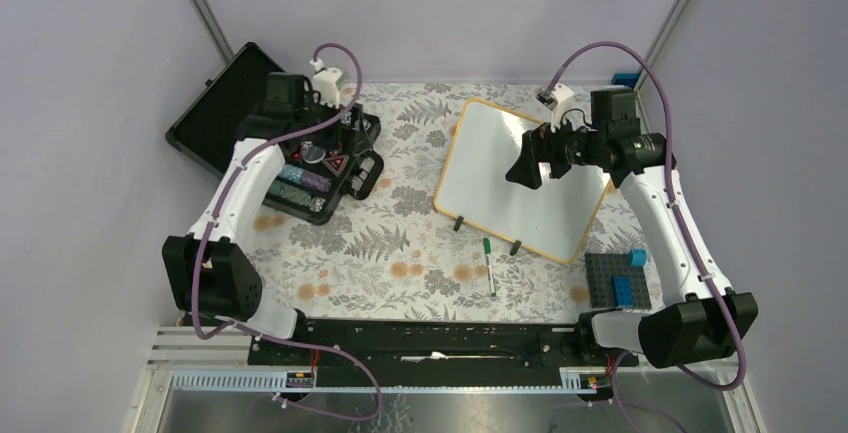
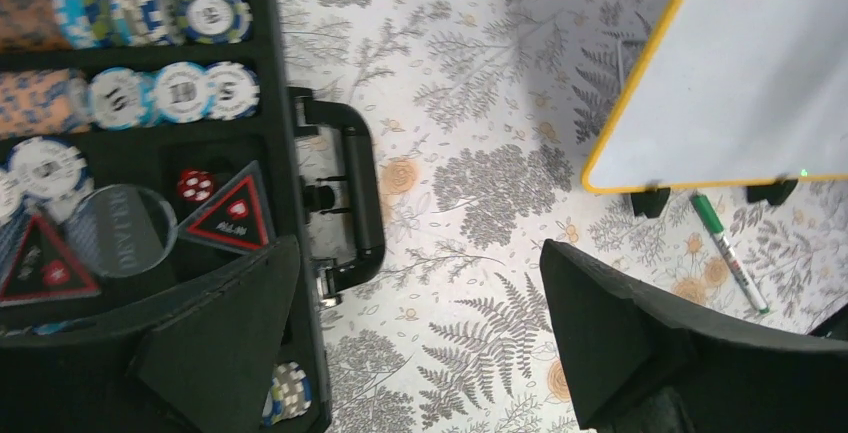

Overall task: Write a sentence on the whiteboard
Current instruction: Adjust the whiteboard stand at the center of the board.

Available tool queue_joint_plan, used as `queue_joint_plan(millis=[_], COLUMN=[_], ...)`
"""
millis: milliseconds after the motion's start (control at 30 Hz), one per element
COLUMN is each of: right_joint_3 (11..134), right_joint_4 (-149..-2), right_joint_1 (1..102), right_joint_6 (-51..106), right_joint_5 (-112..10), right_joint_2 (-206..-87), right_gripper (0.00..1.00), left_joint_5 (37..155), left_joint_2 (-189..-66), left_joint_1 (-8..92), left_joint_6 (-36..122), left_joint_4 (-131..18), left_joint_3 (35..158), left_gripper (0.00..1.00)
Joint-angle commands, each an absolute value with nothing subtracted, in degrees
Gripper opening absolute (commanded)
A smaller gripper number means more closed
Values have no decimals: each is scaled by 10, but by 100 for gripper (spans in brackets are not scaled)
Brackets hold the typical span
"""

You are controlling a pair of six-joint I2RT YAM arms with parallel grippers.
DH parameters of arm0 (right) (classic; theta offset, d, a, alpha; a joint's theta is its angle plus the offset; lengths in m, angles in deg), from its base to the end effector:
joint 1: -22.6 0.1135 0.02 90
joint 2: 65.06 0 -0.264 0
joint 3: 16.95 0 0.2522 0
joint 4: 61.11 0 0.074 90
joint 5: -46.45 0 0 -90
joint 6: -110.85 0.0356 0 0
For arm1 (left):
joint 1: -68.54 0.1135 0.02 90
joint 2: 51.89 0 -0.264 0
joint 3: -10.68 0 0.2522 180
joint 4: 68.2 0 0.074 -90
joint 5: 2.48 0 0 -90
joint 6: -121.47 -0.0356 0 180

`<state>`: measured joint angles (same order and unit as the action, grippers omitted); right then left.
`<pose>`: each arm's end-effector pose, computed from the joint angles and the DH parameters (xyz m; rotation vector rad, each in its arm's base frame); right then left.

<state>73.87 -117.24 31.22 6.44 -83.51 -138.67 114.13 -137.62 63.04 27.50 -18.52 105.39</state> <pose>0.2588 0.0624 0.3778 -0.7860 2.0087 0.7204 0.3266 -0.0475 0.3471 0.4261 2.2067 -0.5420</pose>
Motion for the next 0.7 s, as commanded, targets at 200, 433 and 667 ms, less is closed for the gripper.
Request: queue_joint_plan(millis=[200,433,667], right_joint_3=[675,611,642], right_joint_4=[-1278,-1264,-1214], right_joint_1=[415,471,463], right_joint_6=[18,7,83], right_joint_5=[-749,-622,-575], right_joint_2=[-1345,-1325,-1276], right_gripper=[99,99,99], left_joint_5=[1079,1138,1002], left_joint_2=[-1386,-1370,-1398], left_joint_1=[534,463,327], left_joint_6=[255,247,360], left_joint_4=[-236,-264,-362], left_joint_3=[1022,959,901], left_gripper=[99,99,93])
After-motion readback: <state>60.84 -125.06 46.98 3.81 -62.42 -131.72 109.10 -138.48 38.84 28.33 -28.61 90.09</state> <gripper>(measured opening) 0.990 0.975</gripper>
